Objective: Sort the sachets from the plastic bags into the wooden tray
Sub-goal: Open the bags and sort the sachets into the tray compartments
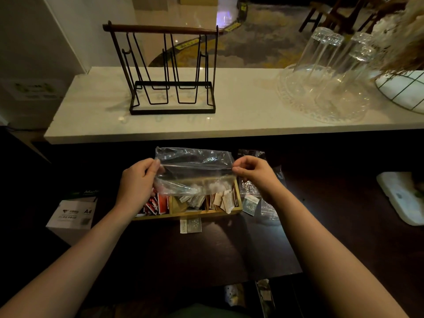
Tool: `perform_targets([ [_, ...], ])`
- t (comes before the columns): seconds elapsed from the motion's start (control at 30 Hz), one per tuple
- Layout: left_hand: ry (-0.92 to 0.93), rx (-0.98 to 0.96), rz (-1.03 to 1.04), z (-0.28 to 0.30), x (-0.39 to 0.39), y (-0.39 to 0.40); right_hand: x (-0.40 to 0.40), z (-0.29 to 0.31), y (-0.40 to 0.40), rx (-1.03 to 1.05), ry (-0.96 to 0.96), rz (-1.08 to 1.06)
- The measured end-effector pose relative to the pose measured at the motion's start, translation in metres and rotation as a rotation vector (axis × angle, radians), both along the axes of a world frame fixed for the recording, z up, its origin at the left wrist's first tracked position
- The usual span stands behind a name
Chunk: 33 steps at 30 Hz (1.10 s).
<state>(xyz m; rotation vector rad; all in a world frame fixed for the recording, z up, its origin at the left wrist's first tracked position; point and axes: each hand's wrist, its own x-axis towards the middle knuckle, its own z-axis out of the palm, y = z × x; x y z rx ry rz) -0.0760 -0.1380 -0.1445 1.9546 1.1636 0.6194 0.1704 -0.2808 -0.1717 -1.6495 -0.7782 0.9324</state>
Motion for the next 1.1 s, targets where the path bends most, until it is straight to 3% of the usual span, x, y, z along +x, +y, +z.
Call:
perform_targets([
  [0.17, -0.053, -0.069, -0.022, -0.016, -0.003, -0.009, -0.004, -0.004, -0.006, 0.000, 0.019, -0.051],
  [0.3, -0.035, -0.117, -0.053, -0.033, -0.005, -0.018, 0.004, -0.018, -0.020, 0.015, 0.088, -0.281],
  [0.5, 0.431, 0.063, -0.431, -0.076, -0.015, -0.058, 0.023, -0.055, -0.061, -0.066, 0.059, -0.712],
  [0.6, 0.570, 0.115, -0.574, -0.106, -0.016, -0.068, 0.031, -0.075, -0.073, -0.109, 0.098, -0.832],
  [0.73, 0.691, 0.188, -0.705, -0.128, -0.011, -0.073, 0.039, -0.094, -0.074, -0.169, 0.190, -0.873],
  [0.87, 0.772, 0.212, -0.740, -0.142, -0.010, -0.073, 0.044, -0.113, -0.077, -0.384, 0.211, -0.725],
  [0.93, 0.808, 0.230, -0.740, -0.149, -0.012, -0.074, 0.041, -0.112, -0.081, -0.578, 0.016, -0.650],
  [1.0, 0.836, 0.254, -0.740, -0.156, -0.013, -0.076, 0.033, -0.103, -0.086, -0.751, -0.314, -0.614],
  [1.1, 0.822, 0.342, -0.749, -0.162, -0.012, -0.075, 0.010, -0.083, -0.086, -0.597, -0.648, -0.573],
])
